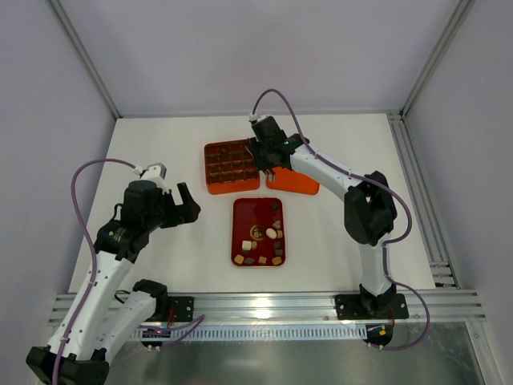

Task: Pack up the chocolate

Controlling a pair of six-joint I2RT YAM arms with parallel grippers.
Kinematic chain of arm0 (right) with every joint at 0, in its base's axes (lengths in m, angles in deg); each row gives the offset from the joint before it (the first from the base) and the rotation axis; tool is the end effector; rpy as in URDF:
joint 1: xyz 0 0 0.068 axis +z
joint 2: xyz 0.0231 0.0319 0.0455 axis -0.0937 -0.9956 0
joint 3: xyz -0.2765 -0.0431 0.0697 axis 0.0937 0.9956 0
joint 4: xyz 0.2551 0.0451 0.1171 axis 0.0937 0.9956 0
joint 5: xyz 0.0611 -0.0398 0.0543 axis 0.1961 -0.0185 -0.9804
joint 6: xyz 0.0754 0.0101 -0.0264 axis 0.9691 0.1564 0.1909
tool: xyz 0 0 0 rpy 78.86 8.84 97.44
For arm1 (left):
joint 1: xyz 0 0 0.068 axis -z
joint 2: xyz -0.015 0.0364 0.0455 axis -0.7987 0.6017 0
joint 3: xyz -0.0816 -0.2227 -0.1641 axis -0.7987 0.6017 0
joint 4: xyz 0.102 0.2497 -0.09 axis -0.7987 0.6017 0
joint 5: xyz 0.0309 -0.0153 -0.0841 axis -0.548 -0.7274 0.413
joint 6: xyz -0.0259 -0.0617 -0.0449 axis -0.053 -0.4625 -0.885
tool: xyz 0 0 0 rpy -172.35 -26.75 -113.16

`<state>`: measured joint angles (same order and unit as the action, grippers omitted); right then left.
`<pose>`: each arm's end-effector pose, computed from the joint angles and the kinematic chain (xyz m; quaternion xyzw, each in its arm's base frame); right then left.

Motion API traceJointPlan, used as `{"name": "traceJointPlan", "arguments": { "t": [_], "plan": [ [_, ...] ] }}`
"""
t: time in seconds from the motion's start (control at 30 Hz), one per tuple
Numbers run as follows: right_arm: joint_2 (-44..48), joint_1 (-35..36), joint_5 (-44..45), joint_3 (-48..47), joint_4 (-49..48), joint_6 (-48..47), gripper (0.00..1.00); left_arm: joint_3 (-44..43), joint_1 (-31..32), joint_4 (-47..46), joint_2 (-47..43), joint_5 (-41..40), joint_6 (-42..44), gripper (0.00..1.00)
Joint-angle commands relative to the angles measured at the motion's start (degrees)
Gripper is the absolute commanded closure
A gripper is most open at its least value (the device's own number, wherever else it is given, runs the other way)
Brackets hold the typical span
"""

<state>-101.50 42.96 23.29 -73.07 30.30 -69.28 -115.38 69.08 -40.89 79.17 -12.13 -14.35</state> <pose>0.4144 0.3051 0.2445 -0.1574 0.9157 0.0934 0.3577 0.1859 -0.0556 0.3001 -0.0798 0.8925 -0.1741 0.4085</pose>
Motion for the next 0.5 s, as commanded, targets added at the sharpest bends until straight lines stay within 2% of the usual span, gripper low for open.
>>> {"name": "traceJointPlan", "arguments": {
  "t": [0.0,0.23,0.47],
  "plan": [
    [0.69,-0.05,1.53,-3.51,-2.30,-0.84,0.62,0.02,0.27,-1.31,-0.07,-0.55,-0.37,0.00],
    [1.13,-0.05,1.62,-4.82,-1.34,-0.92,0.59,0.02,0.36,-1.22,0.02,-0.64,-0.46,0.00],
    [7.10,-0.05,1.44,-2.38,0.42,-0.40,0.59,0.02,0.36,-1.22,0.02,-0.64,-0.55,0.00]
  ]
}}
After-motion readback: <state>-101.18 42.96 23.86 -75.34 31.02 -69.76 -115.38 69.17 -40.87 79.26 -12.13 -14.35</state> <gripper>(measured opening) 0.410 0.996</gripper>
